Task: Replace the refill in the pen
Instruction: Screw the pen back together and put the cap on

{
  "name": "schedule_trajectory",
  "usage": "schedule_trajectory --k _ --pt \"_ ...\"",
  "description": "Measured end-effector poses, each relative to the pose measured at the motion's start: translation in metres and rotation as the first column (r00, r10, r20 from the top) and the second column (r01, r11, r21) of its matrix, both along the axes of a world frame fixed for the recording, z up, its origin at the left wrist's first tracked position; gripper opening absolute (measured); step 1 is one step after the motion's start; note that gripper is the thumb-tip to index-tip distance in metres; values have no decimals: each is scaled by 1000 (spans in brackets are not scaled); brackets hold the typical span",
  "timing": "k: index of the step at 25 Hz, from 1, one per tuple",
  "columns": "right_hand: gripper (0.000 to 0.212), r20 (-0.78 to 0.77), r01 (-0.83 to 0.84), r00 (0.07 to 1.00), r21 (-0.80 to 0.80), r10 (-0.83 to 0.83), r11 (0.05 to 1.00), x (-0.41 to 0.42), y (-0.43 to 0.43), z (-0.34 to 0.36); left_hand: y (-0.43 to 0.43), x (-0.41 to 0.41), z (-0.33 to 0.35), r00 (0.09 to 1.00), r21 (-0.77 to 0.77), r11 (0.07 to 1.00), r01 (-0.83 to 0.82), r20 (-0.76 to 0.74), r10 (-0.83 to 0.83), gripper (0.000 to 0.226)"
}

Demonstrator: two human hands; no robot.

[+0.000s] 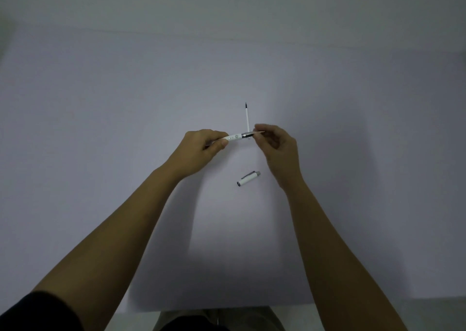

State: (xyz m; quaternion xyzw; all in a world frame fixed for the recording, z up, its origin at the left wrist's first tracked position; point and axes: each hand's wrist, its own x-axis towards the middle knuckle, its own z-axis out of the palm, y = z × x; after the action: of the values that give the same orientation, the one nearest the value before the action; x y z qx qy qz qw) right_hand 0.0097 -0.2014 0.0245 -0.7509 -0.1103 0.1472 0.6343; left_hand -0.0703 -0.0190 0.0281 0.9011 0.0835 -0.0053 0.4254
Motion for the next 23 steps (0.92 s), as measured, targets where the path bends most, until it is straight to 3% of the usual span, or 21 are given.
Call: schedule_trajectory --k 4,8,10,13,17,20,23 --pt "18 196 -88 975 -85 104 992 2 -7 4 7 -3 10 999 -24 999 39 -10 -39 20" --pt "7 326 -118 924 -259 202 959 2 -4 10 9 -7 19 988 73 993 92 116 -100 16" --pt "21 378 -113 891 -352 251 929 2 -2 12 7 -9 22 977 130 987 96 176 -118 16" --pt "38 356 -103 897 -410 263 906 0 1 18 6 -12 25 968 166 981 95 215 -131 17" --pt "10 298 -128 926 -329 231 936 -2 3 26 7 -14 26 978 151 983 105 163 -130 16" --pt "7 284 -178 923 -286 261 942 -1 1 30 8 -15 29 984 116 991 72 152 -89 16" --pt "12 349 -192 878 -370 327 909 2 0 33 9 -17 30 983 121 989 87 151 -106 16"
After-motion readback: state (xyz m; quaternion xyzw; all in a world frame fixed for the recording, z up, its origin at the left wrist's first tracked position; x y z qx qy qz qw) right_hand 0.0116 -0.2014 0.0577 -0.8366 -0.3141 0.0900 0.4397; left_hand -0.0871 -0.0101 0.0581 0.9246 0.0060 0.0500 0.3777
